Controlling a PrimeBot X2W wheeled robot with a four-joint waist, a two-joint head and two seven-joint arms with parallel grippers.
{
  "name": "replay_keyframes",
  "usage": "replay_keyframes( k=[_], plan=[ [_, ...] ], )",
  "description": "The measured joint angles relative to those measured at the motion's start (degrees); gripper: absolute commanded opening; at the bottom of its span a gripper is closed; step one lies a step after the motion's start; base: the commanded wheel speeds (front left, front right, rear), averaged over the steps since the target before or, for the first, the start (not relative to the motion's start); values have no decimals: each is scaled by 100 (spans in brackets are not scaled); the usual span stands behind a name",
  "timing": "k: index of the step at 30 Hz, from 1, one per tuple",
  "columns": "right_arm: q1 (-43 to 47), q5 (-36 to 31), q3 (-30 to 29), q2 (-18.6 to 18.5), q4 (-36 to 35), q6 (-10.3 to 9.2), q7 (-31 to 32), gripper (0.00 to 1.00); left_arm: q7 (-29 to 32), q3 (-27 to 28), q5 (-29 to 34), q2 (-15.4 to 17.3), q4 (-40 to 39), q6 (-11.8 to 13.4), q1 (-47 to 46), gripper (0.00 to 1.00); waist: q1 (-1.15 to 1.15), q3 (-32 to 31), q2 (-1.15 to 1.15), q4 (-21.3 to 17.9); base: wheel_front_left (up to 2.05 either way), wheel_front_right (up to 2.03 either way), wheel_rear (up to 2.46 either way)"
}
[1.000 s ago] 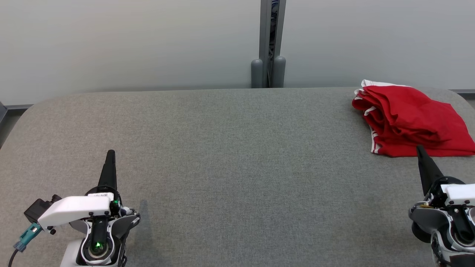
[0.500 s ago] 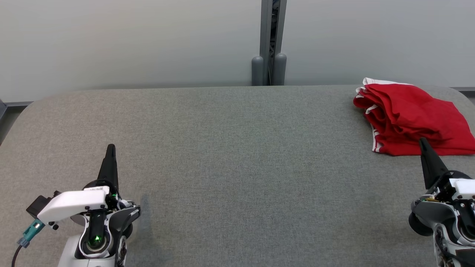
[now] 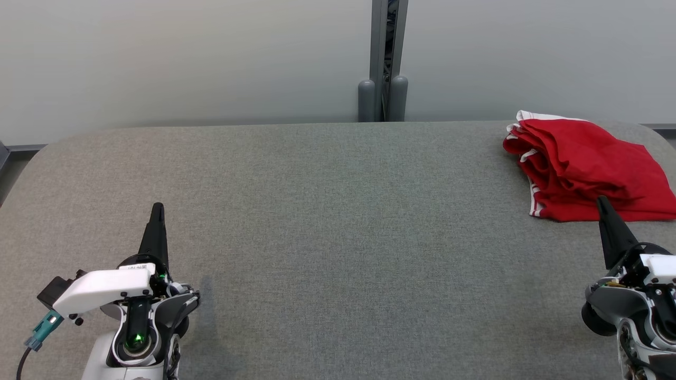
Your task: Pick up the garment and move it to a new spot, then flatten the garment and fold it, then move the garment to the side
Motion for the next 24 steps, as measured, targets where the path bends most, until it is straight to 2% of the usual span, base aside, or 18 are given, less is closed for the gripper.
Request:
replay_keyframes(
  k=[24],
  plan=[
    [0,0,4,-4,0,0,0,0,0,-1,0,0,0,0,0,0,0,0,0,0,0,0,0]
  ],
)
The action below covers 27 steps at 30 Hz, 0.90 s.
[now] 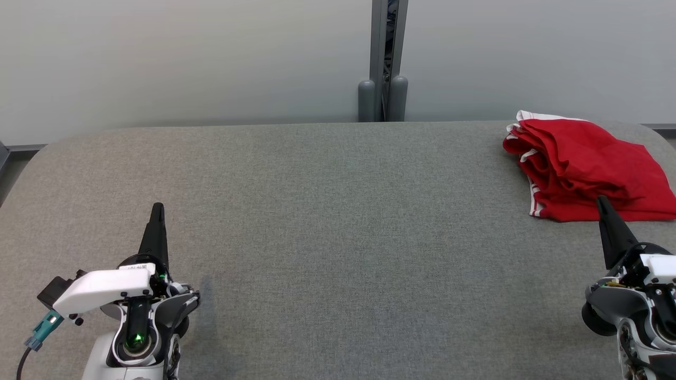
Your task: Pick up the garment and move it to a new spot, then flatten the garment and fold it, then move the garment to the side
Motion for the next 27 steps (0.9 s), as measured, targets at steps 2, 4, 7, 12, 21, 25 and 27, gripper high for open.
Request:
replay_keyframes(
  k=[2,4,7,12,21,25,27],
  plan=[
    [0,0,-1,0,0,0,-1,0,0,0,0,0,0,0,0,0,0,0,0,0,0,0,0],
    [0,0,-1,0,0,0,-1,0,0,0,0,0,0,0,0,0,0,0,0,0,0,0,0],
    [0,0,1,0,0,0,0,0,0,0,0,0,0,0,0,0,0,0,0,0,0,0,0],
    [0,0,-1,-1,1,0,-1,0,0,0,0,0,0,0,0,0,0,0,0,0,0,0,0],
    [0,0,0,-1,1,0,-1,0,0,0,0,0,0,0,0,0,0,0,0,0,0,0,0],
    [0,0,2,-1,1,0,0,0,0,0,0,0,0,0,0,0,0,0,0,0,0,0,0],
    [0,0,2,-2,1,0,0,0,0,0,0,0,0,0,0,0,0,0,0,0,0,0,0]
  ],
)
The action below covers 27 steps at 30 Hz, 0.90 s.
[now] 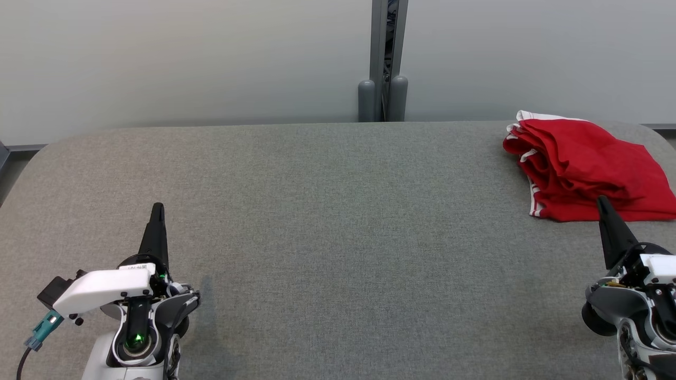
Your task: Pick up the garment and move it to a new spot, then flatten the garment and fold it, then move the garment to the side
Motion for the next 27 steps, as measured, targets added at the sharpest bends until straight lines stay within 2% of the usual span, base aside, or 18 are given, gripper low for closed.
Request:
replay_keyframes(
  k=[27],
  plan=[
    [0,0,1,0,0,0,-1,0,0,-1,0,0,0,0,0,0,0,0,0,0,0,0,0]
  ],
)
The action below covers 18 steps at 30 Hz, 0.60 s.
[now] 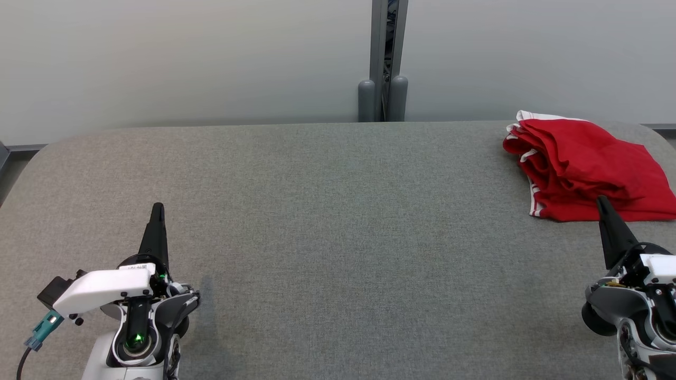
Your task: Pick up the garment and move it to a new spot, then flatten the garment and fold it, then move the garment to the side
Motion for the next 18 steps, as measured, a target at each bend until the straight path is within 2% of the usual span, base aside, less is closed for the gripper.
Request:
replay_keyframes(
  k=[18],
  plan=[
    [0,0,-2,-1,0,0,0,0,0,0,0,0,0,0,0,0,0,0,0,0,0,0,0]
  ],
)
